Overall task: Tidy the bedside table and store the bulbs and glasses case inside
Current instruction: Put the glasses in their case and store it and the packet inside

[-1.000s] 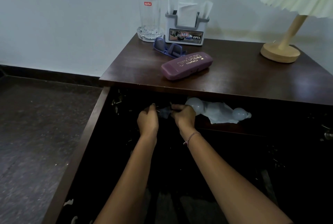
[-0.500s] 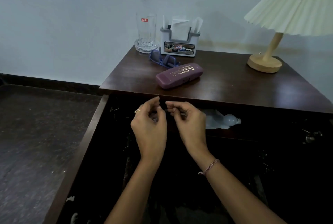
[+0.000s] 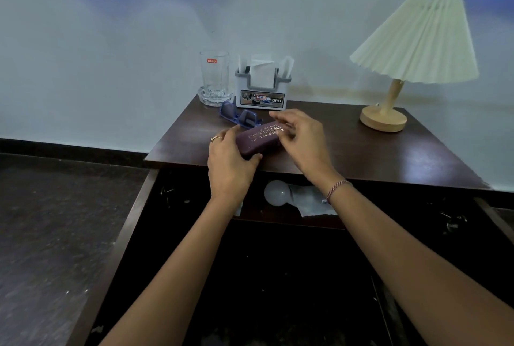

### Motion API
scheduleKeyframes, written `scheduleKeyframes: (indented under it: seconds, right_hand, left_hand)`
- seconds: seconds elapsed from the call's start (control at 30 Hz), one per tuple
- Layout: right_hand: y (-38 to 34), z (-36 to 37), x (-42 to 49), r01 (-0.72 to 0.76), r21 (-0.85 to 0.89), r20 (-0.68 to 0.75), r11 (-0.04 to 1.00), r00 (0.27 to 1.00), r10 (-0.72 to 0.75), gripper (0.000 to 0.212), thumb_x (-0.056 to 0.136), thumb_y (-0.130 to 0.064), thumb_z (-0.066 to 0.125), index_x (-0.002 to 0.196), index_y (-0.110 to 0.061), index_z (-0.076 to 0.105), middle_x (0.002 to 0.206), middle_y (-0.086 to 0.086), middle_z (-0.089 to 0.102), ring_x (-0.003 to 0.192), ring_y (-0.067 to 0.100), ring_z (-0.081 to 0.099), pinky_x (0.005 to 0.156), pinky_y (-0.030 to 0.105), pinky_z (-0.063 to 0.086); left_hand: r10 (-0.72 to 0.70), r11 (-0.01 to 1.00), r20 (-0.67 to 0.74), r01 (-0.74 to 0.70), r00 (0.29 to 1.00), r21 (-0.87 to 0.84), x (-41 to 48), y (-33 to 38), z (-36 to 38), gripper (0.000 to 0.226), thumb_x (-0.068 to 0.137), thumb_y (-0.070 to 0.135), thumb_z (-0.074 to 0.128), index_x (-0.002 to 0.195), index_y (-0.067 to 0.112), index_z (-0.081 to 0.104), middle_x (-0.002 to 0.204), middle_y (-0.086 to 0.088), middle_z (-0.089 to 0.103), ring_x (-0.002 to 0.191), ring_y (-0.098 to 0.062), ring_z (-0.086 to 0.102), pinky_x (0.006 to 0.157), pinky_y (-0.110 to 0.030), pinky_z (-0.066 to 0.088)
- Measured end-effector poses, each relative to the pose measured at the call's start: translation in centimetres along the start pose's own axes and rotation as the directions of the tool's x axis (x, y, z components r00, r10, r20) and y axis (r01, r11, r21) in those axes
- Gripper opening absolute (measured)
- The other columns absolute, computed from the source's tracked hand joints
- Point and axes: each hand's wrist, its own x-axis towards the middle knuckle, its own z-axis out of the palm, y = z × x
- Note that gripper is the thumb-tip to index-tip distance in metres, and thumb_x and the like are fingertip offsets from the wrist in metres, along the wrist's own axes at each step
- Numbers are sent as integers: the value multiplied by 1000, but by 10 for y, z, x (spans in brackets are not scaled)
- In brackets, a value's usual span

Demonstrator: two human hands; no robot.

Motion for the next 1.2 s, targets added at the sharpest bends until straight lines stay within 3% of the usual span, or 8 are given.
scheduleKeyframes:
  seconds: [0.07, 0.2, 0.43, 0.53, 0.7, 0.83, 0.97, 1.2]
  right_hand:
    - [5, 1, 5, 28, -61, 54, 998, 998, -25, 41, 79, 7, 63, 118, -7, 63, 118, 7, 64, 109, 17, 61, 102, 25, 45]
    - [14, 4, 9, 80, -207, 175, 975, 984, -44, 49, 75, -2, 72, 121, -11, 61, 123, 4, 63, 115, 15, 57, 100, 9, 31]
    - [19, 3, 10, 206, -304, 364, 930, 927, -87, 60, 73, -8, 74, 129, -7, 53, 137, 7, 54, 128, 15, 48, 107, 12, 22]
    - [20, -6, 9, 264, -352, 425, 898, 900, -98, 61, 77, -14, 72, 133, -7, 49, 140, 7, 51, 132, 17, 43, 112, 21, 24]
    - [27, -28, -2, 373, -444, 521, 815, 847, -103, 57, 90, -27, 58, 140, -8, 38, 145, 9, 44, 134, 21, 38, 111, 27, 27]
    - [34, -35, -14, 458, -547, 532, 700, 837, -131, 54, 97, -33, 42, 141, -4, 33, 144, 13, 41, 131, 25, 38, 110, 35, 33]
    - [35, -36, -16, 474, -588, 510, 655, 846, -154, 50, 99, -33, 37, 139, -4, 34, 141, 13, 44, 128, 25, 40, 105, 37, 38]
    - [35, -37, -11, 502, -575, 519, 646, 834, -186, 44, 100, -31, 33, 134, -4, 40, 135, 12, 50, 120, 25, 47, 99, 38, 42]
  left_hand:
    - [-4, 1000, -8, 4, 1000, -2, 4, -3, 2, 71, 66, 25, 81, 130, 16, 50, 128, -8, 56, 121, -25, 47, 98, -33, 38]
    - [-5, 1000, -28, 5, 1000, -13, 8, -9, 3, 72, 63, 27, 83, 128, 16, 53, 122, -8, 60, 117, -26, 52, 96, -32, 40]
    - [-20, 999, 56, 22, 998, -42, 16, -15, -3, 69, 61, 27, 85, 124, 12, 60, 116, -12, 66, 108, -24, 60, 99, -37, 47]
    - [-28, 989, 147, 49, 989, -137, 19, -14, -3, 72, 59, 21, 86, 125, 12, 59, 119, -9, 67, 105, -16, 61, 99, -28, 47]
    - [-6, 958, 317, 96, 948, -269, 24, -10, -1, 68, 59, 14, 86, 122, 12, 61, 120, -8, 66, 94, -6, 59, 83, -8, 43]
    - [-4, 931, 445, 166, 895, -325, 29, -6, 3, 67, 61, 8, 84, 123, 11, 60, 122, -10, 64, 99, -13, 63, 92, -22, 48]
    - [-35, 904, 494, 238, 868, -354, 34, -8, 7, 68, 58, 8, 85, 122, 12, 61, 122, -10, 65, 111, -19, 61, 103, -36, 46]
    - [-87, 839, 557, 362, 826, -406, 41, -9, 9, 63, 61, 5, 82, 121, 11, 62, 119, -13, 65, 111, -19, 59, 106, -33, 42]
